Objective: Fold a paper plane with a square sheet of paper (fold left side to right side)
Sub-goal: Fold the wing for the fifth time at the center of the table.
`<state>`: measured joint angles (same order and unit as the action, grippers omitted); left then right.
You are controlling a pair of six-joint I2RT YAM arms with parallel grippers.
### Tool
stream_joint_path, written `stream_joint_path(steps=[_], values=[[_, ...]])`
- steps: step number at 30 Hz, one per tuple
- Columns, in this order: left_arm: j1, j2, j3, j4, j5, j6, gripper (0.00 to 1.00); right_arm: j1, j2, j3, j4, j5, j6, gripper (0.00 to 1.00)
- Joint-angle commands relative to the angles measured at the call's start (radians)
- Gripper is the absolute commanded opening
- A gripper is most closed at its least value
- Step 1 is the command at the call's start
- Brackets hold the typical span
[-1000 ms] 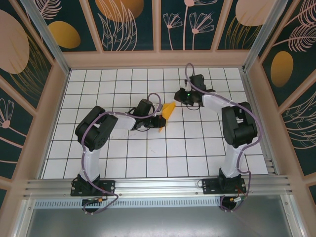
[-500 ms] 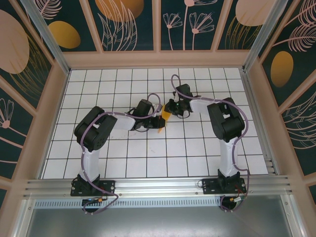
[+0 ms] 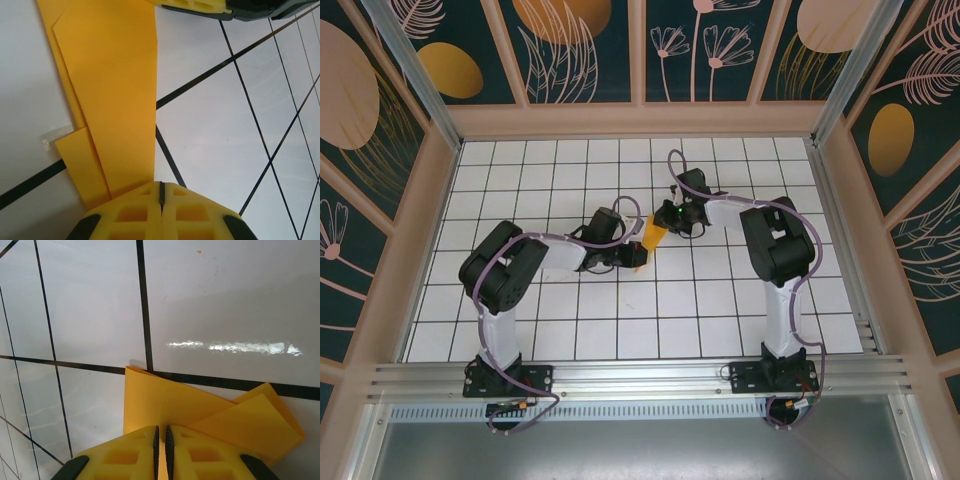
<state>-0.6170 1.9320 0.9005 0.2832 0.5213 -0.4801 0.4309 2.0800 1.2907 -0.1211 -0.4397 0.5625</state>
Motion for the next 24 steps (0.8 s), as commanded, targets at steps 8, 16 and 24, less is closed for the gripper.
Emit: stream_joint_path(steps=[8,16,24], values=[[-0.003,-0.030,-0.140,-0.270,-0.018,0.031,0.02,-0.026,0.058,0.020,-0.048,0.083,-0.018,0.17],[-0.003,-0.074,-0.203,-0.248,-0.034,-0.001,0.02,-0.026,0.067,0.023,-0.051,0.078,-0.018,0.17],[-0.004,-0.148,-0.235,-0.273,-0.050,-0.007,0.02,-0.024,0.065,0.027,-0.049,0.069,-0.019,0.17]])
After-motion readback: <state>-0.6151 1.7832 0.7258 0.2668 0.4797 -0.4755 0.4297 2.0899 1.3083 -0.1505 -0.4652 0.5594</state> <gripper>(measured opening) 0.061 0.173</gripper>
